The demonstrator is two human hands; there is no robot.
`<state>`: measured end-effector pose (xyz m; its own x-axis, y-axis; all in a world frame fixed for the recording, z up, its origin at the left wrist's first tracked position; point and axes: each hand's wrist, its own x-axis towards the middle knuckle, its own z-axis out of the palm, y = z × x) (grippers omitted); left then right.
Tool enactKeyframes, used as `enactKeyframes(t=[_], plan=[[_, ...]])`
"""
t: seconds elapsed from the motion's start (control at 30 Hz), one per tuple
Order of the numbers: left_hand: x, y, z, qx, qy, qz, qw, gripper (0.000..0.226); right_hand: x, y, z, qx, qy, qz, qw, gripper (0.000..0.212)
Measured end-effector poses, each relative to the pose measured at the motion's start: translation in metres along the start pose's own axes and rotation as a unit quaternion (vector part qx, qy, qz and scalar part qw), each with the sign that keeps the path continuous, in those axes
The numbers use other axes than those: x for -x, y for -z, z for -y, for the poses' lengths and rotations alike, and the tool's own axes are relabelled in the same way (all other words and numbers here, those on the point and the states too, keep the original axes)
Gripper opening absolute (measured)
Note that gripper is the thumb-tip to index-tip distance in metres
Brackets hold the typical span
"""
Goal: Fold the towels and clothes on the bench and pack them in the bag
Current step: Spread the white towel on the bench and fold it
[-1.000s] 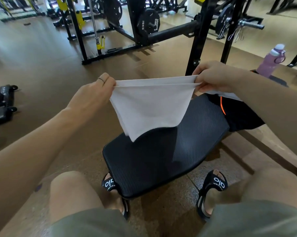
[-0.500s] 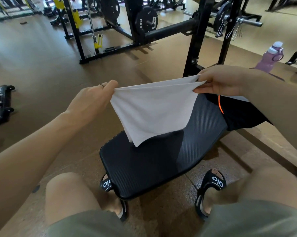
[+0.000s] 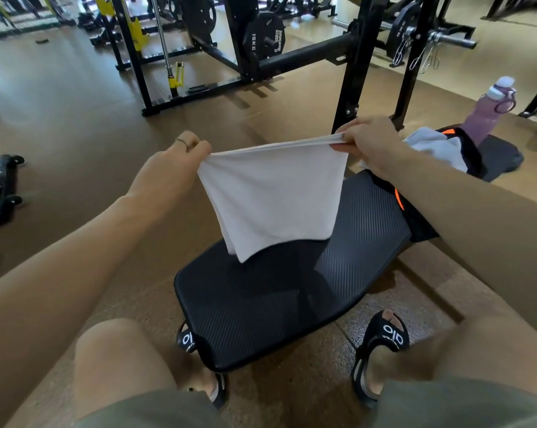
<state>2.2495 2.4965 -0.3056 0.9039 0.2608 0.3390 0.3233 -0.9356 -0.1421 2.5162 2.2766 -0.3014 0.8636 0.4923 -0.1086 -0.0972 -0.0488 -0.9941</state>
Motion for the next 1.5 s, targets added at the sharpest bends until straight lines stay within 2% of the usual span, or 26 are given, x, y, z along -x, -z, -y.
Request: enactKeyframes(t=[0.1, 0.17, 0.2, 0.23, 0.27, 0.3, 0.33, 0.37, 0.43, 0.5, 0.57, 0.67, 0.8, 0.87, 0.97, 1.1, 1.13, 1.23, 1.27, 1.3, 1.37, 1.4, 1.43, 1.5], plan=[[0.004, 0.005, -0.004, 0.033, 0.057, -0.054, 0.996, 0.032, 0.005, 0.008, -0.007, 0.039, 0.055, 0.011, 0.998, 0.019], [0.019, -0.005, -0.010, -0.006, 0.000, -0.066, 0.998, 0.037, 0.015, 0.025, -0.030, 0.175, 0.110, 0.048, 0.977, 0.013], [0.032, -0.018, -0.016, -0.031, -0.041, -0.062, 0.997, 0.033, 0.020, 0.037, -0.047, 0.263, 0.131, 0.071, 0.953, 0.018], [0.047, -0.036, -0.022, -0.027, -0.071, -0.045, 0.996, 0.019, 0.027, 0.048, -0.069, 0.336, 0.138, 0.089, 0.927, 0.020], [0.064, -0.051, -0.031, -0.022, -0.085, -0.007, 0.996, 0.015, 0.036, 0.059, -0.092, 0.393, 0.133, 0.101, 0.904, 0.017], [0.081, -0.070, -0.043, 0.005, -0.107, 0.020, 0.994, 0.022, 0.046, 0.069, -0.116, 0.432, 0.122, 0.114, 0.886, 0.013], [0.100, -0.088, -0.057, 0.017, -0.138, 0.070, 0.988, 0.017, 0.056, 0.077, -0.138, 0.461, 0.110, 0.128, 0.871, 0.010], [0.117, -0.105, -0.071, 0.038, -0.177, 0.100, 0.978, 0.022, 0.066, 0.084, -0.159, 0.487, 0.102, 0.146, 0.855, 0.010], [0.145, -0.132, -0.092, 0.064, -0.216, 0.140, 0.964, 0.043, 0.081, 0.095, -0.196, 0.557, 0.114, 0.178, 0.803, 0.013], [0.159, -0.145, -0.111, 0.086, -0.229, 0.169, 0.955, 0.043, 0.091, 0.103, -0.219, 0.632, 0.133, 0.196, 0.738, 0.014], [0.168, -0.149, -0.126, 0.098, -0.241, 0.193, 0.946, 0.038, 0.097, 0.111, -0.230, 0.675, 0.165, 0.188, 0.694, 0.020], [0.173, -0.148, -0.133, 0.117, -0.233, 0.184, 0.948, 0.038, 0.100, 0.119, -0.231, 0.710, 0.219, 0.176, 0.646, 0.031], [0.166, -0.142, -0.132, 0.149, -0.183, 0.194, 0.952, 0.051, 0.100, 0.118, -0.228, 0.760, 0.230, 0.169, 0.584, 0.022], [0.164, -0.138, -0.133, 0.156, -0.173, 0.192, 0.953, 0.054, 0.102, 0.110, -0.230, 0.771, 0.235, 0.167, 0.568, 0.020], [0.162, -0.137, -0.133, 0.167, -0.141, 0.199, 0.955, 0.052, 0.103, 0.098, -0.232, 0.752, 0.248, 0.147, 0.593, 0.020], [0.161, -0.137, -0.127, 0.169, -0.127, 0.208, 0.955, 0.043, 0.097, 0.103, -0.223, 0.738, 0.211, 0.108, 0.632, 0.032], [0.161, -0.137, -0.125, 0.175, -0.114, 0.203, 0.957, 0.042, 0.097, 0.105, -0.216, 0.741, 0.190, 0.113, 0.634, 0.031], [0.153, -0.135, -0.126, 0.210, -0.065, 0.144, 0.965, 0.037, 0.097, 0.109, -0.203, 0.756, 0.167, 0.127, 0.620, 0.010], [0.148, -0.134, -0.128, 0.230, -0.052, 0.120, 0.964, 0.031, 0.099, 0.104, -0.200, 0.747, 0.165, 0.144, 0.627, 0.028], [0.142, -0.132, -0.130, 0.249, -0.046, 0.101, 0.962, 0.022, 0.103, 0.094, -0.196, 0.714, 0.165, 0.182, 0.655, 0.046], [0.129, -0.126, -0.135, 0.285, -0.042, 0.077, 0.954, 0.006, 0.120, 0.061, -0.186, 0.573, 0.159, 0.256, 0.762, 0.063], [0.122, -0.122, -0.138, 0.305, -0.032, 0.072, 0.949, 0.002, 0.129, 0.041, -0.182, 0.501, 0.150, 0.281, 0.805, 0.063], [0.116, -0.118, -0.140, 0.330, -0.012, 0.069, 0.941, 0.001, 0.138, 0.021, -0.178, 0.449, 0.146, 0.294, 0.831, 0.059], [0.106, -0.112, -0.144, 0.391, 0.040, 0.060, 0.917, 0.003, 0.147, -0.009, -0.173, 0.400, 0.142, 0.292, 0.857, 0.047]])
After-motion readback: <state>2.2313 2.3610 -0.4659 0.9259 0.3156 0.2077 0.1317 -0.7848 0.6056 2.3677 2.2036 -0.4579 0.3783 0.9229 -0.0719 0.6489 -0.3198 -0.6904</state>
